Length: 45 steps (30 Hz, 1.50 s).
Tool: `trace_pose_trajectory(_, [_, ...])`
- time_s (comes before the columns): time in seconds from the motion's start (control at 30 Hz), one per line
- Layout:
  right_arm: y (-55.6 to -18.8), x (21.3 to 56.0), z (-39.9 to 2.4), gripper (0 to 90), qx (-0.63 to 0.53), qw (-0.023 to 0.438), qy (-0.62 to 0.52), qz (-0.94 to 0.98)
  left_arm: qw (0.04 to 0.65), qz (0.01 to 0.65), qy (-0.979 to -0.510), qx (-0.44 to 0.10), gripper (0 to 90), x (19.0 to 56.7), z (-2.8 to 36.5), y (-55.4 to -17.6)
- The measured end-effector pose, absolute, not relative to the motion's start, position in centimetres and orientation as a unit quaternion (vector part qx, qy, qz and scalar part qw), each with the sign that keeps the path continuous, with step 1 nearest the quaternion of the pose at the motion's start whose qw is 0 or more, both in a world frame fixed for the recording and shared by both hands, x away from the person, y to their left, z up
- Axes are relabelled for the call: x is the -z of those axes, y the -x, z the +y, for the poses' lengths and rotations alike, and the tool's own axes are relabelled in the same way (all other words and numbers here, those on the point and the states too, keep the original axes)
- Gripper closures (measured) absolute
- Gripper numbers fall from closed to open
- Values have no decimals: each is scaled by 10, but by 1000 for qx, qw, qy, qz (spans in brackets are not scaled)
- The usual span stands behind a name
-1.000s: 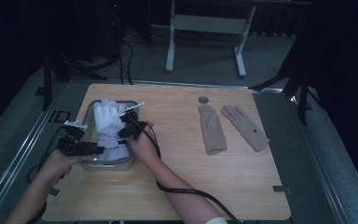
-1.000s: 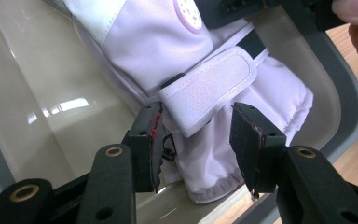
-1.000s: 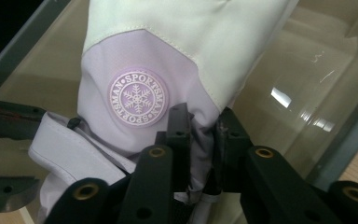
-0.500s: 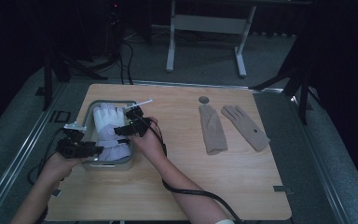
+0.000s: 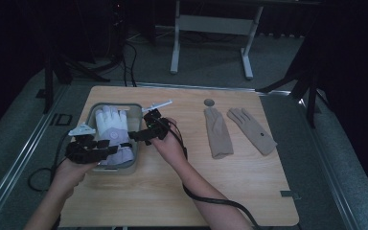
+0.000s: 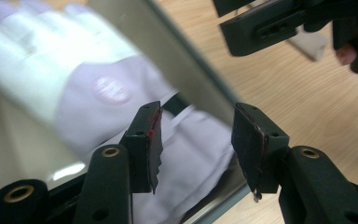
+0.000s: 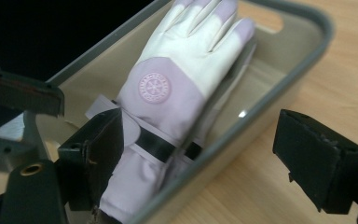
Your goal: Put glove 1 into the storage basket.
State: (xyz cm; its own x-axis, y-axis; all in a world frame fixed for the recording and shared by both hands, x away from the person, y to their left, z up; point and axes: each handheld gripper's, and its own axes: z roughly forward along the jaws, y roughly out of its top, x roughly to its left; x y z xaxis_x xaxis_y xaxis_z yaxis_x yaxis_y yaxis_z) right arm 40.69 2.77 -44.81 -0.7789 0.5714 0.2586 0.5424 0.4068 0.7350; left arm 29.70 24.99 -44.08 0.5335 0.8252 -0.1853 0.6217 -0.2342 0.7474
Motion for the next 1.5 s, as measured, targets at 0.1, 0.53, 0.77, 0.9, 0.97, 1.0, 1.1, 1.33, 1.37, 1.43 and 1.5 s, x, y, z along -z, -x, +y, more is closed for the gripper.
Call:
trace_pose_trajectory(0.1, [-404,445,15,144,-436,27,-326,838,419,451,-777,-128,531,441,233,-297])
trace_pose_trajectory(0.53, [-394,440,-49,146,-451,57,-334,826,464,394,-782,-130,531,448,174,-292])
trace_pose_trajectory(0.77, [-388,444,-83,146,-455,75,-332,823,479,378,-782,-122,500,453,155,-289])
trace_pose_trajectory(0.9, [-384,449,-103,146,-463,81,-335,817,489,367,-785,-107,363,462,145,-288])
trace_pose_trajectory(0.97, [-382,452,-112,139,-469,80,-332,815,484,354,-792,-116,311,466,138,-287])
trace_pose_trajectory(1.0, [-381,454,-118,139,-472,80,-332,813,482,347,-795,-122,250,467,134,-285])
trace_pose_trajectory(1.1, [-378,456,-133,133,-480,79,-333,808,489,336,-799,-96,148,473,127,-286])
trace_pose_trajectory(1.33, [-372,459,-160,104,-480,124,-345,797,506,313,-794,-126,111,487,102,-280])
trace_pose_trajectory(1.37, [-373,459,-164,105,-478,126,-348,796,505,315,-795,-119,83,491,98,-281])
trace_pose_trajectory(1.43, [-374,461,-172,138,-475,135,-350,796,503,319,-795,-113,21,499,91,-280])
trace_pose_trajectory(1.5, [-375,463,-179,138,-470,138,-353,797,495,322,-798,-117,19,507,84,-278])
